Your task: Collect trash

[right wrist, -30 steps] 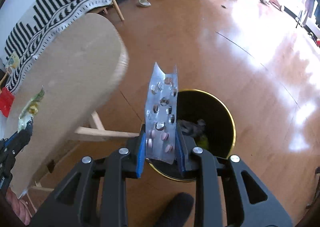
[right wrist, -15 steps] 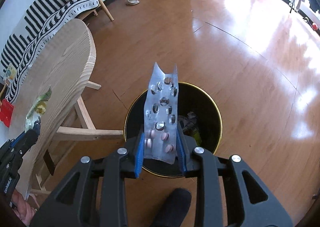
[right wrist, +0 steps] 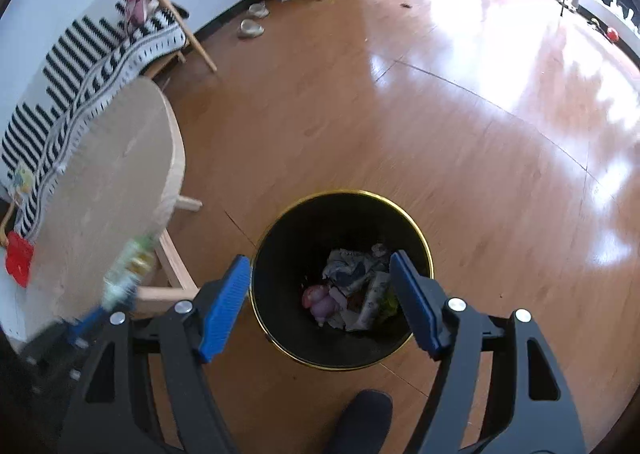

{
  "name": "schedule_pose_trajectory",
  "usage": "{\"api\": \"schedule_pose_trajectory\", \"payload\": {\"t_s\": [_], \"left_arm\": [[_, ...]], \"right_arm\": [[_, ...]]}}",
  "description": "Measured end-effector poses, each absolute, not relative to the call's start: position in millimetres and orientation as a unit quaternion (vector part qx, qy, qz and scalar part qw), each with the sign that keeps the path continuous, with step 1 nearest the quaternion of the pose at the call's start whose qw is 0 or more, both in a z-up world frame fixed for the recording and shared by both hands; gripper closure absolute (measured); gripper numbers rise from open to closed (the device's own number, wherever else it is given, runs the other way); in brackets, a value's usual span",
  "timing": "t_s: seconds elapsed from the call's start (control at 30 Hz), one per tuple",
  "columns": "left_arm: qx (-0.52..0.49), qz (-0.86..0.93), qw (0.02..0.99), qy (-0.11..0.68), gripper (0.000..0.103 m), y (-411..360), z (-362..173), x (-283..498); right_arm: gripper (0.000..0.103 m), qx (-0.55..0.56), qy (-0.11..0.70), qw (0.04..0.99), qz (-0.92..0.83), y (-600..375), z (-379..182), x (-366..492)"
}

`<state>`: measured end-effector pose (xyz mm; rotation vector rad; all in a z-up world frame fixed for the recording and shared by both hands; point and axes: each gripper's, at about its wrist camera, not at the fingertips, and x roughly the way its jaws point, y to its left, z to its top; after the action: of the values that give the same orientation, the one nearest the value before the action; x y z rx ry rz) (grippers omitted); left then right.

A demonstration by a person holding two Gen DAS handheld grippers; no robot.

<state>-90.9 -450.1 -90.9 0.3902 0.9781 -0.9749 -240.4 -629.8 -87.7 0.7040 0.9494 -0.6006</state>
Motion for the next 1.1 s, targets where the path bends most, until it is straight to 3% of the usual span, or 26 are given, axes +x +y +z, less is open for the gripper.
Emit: {"api": "schedule_pose_trajectory", "payload": {"t_s": [0.23, 0.3, 0.33, 0.37, 0.4, 0.53, 0.6, 0.67, 0.8, 1.1], "left_arm": [[0.183, -0.480, 0.729, 0.453, 0.090, -481, -111, -107], [0.180, -0.487, 0.724, 0.455, 0.084, -487, -113, -107], [0.180, -0.489, 0.721, 0.457, 0.066, -489, -115, -107], [0.180, -0.490, 0.720, 0.457, 0.039, -490, -116, -107], [0.179, -0.488, 0.725, 0.452, 0.029, -489, -116, -107], [0.197, -0.482, 0.736, 0.432, 0.027, -483, -112, -108], [0.196, -0.482, 0.742, 0.423, 0.025, -471, -104, -103], [0.191, -0.474, 0.754, 0.414, 0.012, -458, -94, -96], [0.173, -0.434, 0.789, 0.399, 0.007, -414, -71, -67], [0.117, -0.240, 0.882, 0.388, 0.007, -231, -30, 25]], "right_arm": [[0.029, 0.328, 0.400, 0.801, -0.301, -634, -62, -251], [0.027, 0.332, 0.389, 0.803, -0.307, -635, -58, -256], [0.025, 0.334, 0.384, 0.803, -0.311, -638, -56, -257], [0.024, 0.337, 0.376, 0.803, -0.316, -639, -53, -260], [0.024, 0.339, 0.373, 0.804, -0.316, -640, -52, -261], [0.023, 0.339, 0.368, 0.805, -0.318, -641, -48, -260], [0.018, 0.337, 0.369, 0.805, -0.321, -642, -47, -256], [0.016, 0.325, 0.373, 0.808, -0.321, -636, -45, -246], [0.013, 0.297, 0.385, 0.815, -0.315, -615, -41, -221], [0.012, 0.240, 0.400, 0.852, -0.239, -516, -18, -121]]}}
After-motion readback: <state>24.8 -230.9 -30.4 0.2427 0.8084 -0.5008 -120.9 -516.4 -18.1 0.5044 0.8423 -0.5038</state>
